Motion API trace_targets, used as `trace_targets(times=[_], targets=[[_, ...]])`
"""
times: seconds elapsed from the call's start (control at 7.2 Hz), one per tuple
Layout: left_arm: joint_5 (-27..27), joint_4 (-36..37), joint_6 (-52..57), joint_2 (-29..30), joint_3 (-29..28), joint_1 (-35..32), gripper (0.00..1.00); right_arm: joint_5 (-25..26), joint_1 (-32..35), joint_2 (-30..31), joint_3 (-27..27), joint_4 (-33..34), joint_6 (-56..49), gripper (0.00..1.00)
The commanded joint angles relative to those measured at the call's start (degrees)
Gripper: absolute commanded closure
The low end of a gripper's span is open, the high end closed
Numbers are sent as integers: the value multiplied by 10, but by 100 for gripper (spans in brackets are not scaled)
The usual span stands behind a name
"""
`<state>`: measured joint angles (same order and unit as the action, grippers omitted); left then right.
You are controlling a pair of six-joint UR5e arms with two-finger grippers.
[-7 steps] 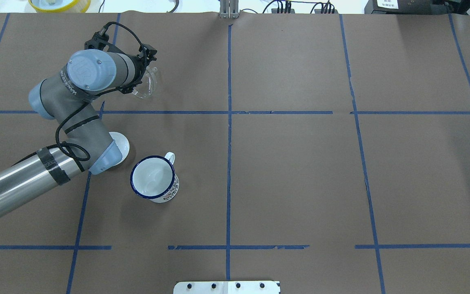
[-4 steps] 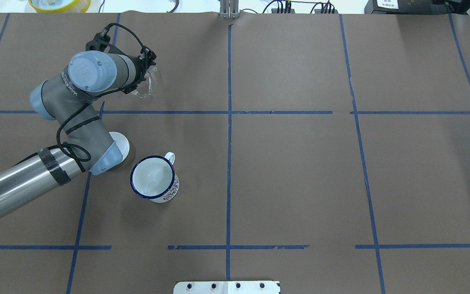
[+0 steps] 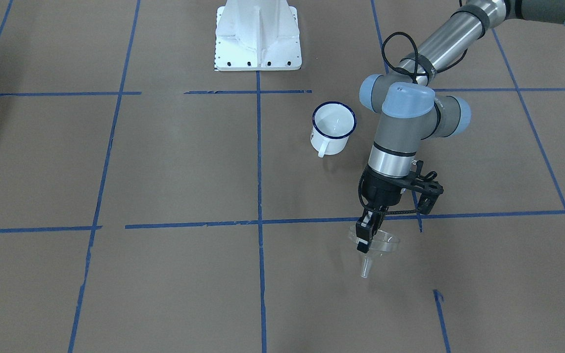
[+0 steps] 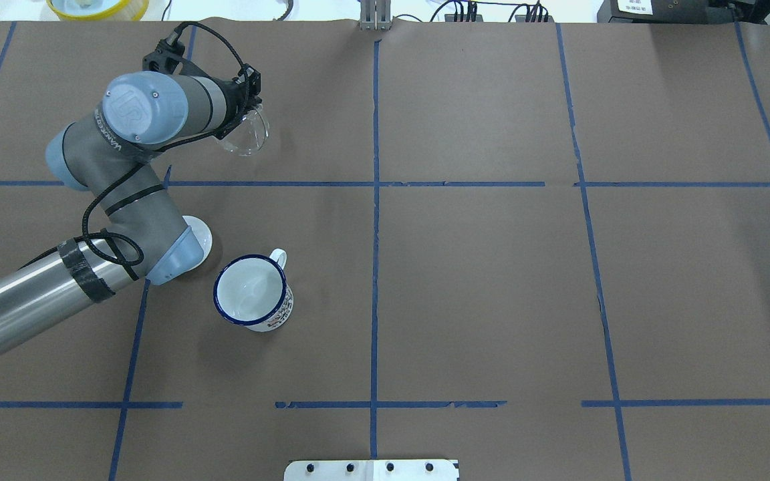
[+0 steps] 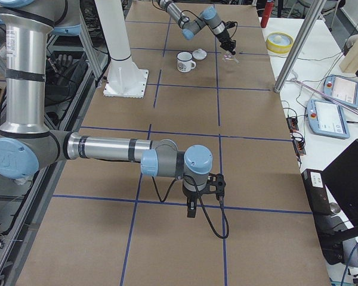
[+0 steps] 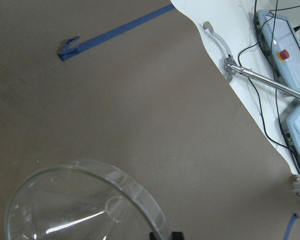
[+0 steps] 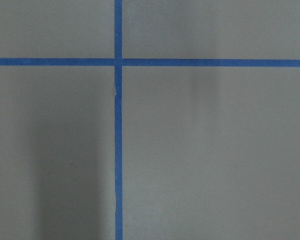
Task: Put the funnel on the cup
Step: 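Carry the glass funnel with the left gripper over the open mug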
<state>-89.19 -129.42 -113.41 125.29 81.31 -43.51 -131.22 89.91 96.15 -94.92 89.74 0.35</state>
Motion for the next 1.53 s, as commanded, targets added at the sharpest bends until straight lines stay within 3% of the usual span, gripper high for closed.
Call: trace_targets(times=[0.0,0.28,0.69,0.83,1.11,1.39], targets=[[-55,34,32,-24,97,-19,100,0,0,0,0,0,0,0],[-126,205,156,-44,231,-32,100,0,0,0,0,0,0,0],[-160,457,256,-38,362,-32,100,0,0,0,0,0,0,0],[-186,511,287,-37,386,-18,100,0,0,0,0,0,0,0],[-185,617,341,-5,399,50,100,0,0,0,0,0,0,0],[-126,705,351,40,403,151,100,0,0,0,0,0,0,0]])
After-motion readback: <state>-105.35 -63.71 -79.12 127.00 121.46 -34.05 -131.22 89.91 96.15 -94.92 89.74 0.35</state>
